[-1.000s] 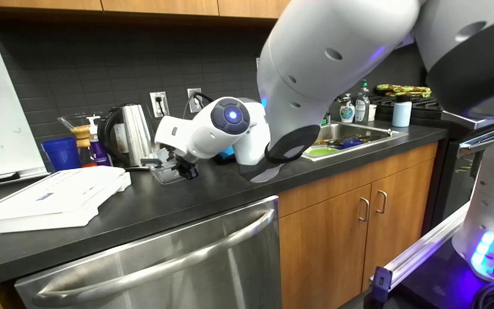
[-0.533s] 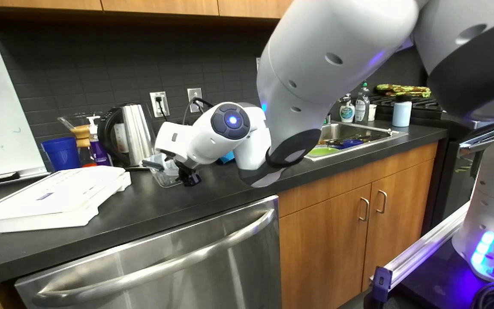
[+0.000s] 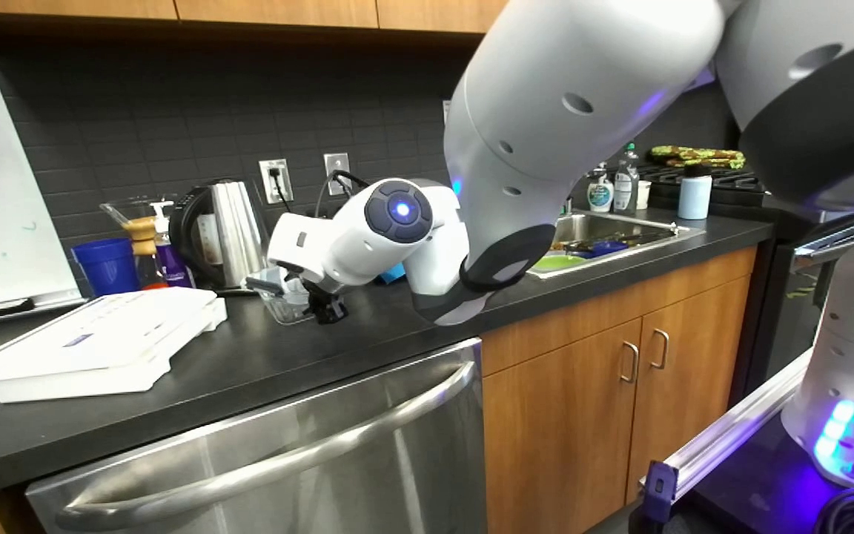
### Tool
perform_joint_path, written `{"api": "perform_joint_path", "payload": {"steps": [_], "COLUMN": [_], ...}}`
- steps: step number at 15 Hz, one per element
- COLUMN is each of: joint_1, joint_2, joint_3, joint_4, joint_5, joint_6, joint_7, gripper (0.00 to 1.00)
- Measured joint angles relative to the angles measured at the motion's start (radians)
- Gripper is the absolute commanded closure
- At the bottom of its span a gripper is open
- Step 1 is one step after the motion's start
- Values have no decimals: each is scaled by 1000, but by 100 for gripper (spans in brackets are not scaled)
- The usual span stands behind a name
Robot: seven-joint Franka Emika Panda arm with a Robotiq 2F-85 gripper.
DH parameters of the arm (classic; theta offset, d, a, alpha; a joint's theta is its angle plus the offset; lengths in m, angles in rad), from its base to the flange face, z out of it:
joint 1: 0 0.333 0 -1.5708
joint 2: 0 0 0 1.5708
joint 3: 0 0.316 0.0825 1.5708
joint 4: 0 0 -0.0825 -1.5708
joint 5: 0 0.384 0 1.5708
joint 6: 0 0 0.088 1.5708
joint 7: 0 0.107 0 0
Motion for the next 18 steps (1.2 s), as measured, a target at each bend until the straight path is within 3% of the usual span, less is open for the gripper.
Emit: {"api": "perform_joint_path", "payload": {"steps": [2, 4, 18], "joint_1": [2, 4, 17], "joint_2": [0, 0, 2], "joint_3": [0, 0, -65], "joint_4": [0, 0, 14], "joint_5": [-1, -2, 5], "joint_6": [0, 0, 1], "joint_7": [-1, -2, -10], "gripper": [82, 91, 98]}}
